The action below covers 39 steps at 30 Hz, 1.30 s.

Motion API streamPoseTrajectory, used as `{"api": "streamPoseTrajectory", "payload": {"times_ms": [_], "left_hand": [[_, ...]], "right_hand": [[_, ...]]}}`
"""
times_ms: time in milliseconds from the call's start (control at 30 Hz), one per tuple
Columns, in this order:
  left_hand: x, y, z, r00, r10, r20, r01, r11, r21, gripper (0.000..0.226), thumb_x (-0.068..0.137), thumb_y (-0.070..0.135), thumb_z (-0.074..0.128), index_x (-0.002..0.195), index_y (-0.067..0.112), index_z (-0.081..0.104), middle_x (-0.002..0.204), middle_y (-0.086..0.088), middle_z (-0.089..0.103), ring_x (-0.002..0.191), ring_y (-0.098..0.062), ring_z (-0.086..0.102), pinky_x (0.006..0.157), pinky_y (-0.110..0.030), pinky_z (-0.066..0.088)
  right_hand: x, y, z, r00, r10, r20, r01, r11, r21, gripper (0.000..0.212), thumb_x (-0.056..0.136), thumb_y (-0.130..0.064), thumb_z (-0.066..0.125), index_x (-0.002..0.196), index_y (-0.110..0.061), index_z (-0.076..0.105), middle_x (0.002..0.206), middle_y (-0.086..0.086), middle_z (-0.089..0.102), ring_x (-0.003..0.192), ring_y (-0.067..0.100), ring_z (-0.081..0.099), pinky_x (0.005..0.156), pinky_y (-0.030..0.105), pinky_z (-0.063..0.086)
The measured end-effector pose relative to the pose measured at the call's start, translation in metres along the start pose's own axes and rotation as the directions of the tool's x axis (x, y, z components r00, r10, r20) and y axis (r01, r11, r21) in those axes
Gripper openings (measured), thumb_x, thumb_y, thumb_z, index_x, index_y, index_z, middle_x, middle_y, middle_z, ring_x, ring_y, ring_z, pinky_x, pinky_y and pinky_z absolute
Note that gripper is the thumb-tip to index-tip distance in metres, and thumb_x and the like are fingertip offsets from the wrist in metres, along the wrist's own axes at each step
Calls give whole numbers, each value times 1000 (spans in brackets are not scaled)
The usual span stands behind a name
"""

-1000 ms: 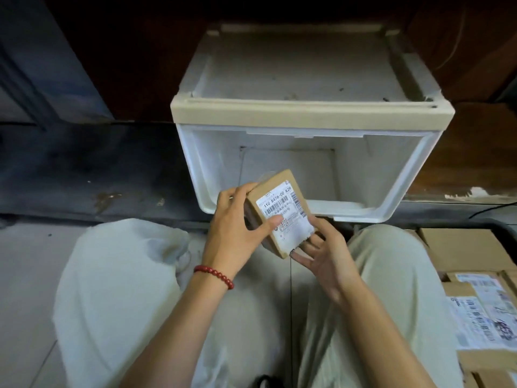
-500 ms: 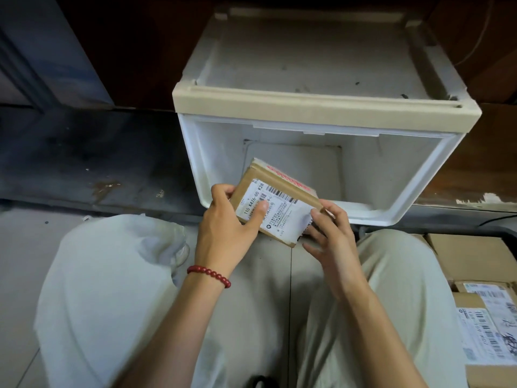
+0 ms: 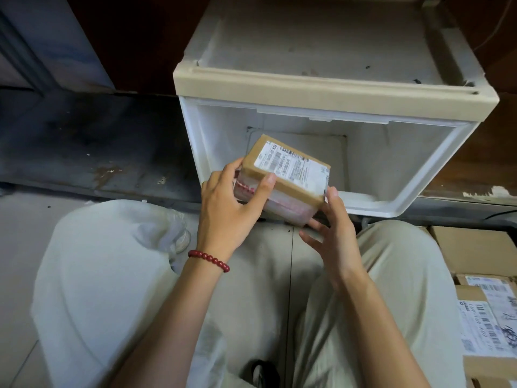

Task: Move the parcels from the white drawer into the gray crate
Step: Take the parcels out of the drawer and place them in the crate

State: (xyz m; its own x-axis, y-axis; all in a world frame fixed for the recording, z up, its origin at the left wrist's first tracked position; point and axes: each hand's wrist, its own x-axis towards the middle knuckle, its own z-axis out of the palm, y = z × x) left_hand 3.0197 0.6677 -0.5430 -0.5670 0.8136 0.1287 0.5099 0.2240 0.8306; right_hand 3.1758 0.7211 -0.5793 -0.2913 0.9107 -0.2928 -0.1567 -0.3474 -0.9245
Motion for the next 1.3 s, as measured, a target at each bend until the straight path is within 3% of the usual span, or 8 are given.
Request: {"api": "streamPoseTrajectory", "payload": {"times_ms": [167,333,467,567,733,900,1033,1300], "left_hand": [[1,5,2,997,-7,-74,-2,993,-115,59,79,62,61,126,28,50,113,22,58,111,3,52,96,-30,46],[2,8,1,998,-22,-67,12,987,-158,43,84,52,62,120,31,54,110,25,56,106,9,53,94,-28,49],[3,5,2,998,-17,-59,11,995,-103,54,84,56,59,129,27,52,122,15,51,109,1,51,95,-26,46],[2,4,3,999,-25,-31,23,997,-69,54,83,58,57,126,26,55,120,12,47,102,3,50,82,-6,39],[3,2,7,996,-54,-69,45,990,-130,51,79,56,62,112,19,49,114,9,49,103,-5,52,68,-3,39],[-1,4,14,996,41,-83,-52,988,-142,54,82,46,67,123,21,43,122,9,44,107,-1,49,75,0,39],[-5,11,15,990,111,-86,-125,978,-169,60,81,51,66,129,21,45,123,7,41,104,13,46,77,3,37],[-8,55,35,944,323,-62,-329,918,-223,68,74,58,64,122,16,42,122,3,48,110,1,50,89,-30,52]], "right_hand": [[3,2,1,996,24,-86,-28,999,-46,32,97,-51,39,114,-32,59,98,-10,58,87,8,54,75,27,40],[4,4,0,997,23,-68,-27,998,-57,29,96,-53,40,99,-33,60,83,-13,58,84,5,54,73,26,38],[5,4,-1,998,1,-61,-3,999,-42,28,95,-54,43,106,-33,58,95,-9,62,90,8,57,80,28,42],[3,3,-2,1000,9,-28,-8,1000,16,33,97,-51,41,114,-27,55,119,-1,66,109,12,63,87,30,45],[5,4,2,1000,-17,-14,18,992,122,21,98,-41,46,109,-23,45,123,0,64,122,17,57,106,39,40],[2,-1,5,992,-127,21,124,986,109,44,83,-51,45,125,-39,52,133,-14,58,122,4,54,88,27,43],[-3,-8,2,974,-225,-13,225,974,40,47,85,-50,49,131,-38,49,132,-14,58,123,1,52,97,28,40],[-20,-66,-37,867,-482,-126,476,876,-80,34,86,-36,53,120,-34,48,128,-1,58,121,13,55,97,25,45]]}}
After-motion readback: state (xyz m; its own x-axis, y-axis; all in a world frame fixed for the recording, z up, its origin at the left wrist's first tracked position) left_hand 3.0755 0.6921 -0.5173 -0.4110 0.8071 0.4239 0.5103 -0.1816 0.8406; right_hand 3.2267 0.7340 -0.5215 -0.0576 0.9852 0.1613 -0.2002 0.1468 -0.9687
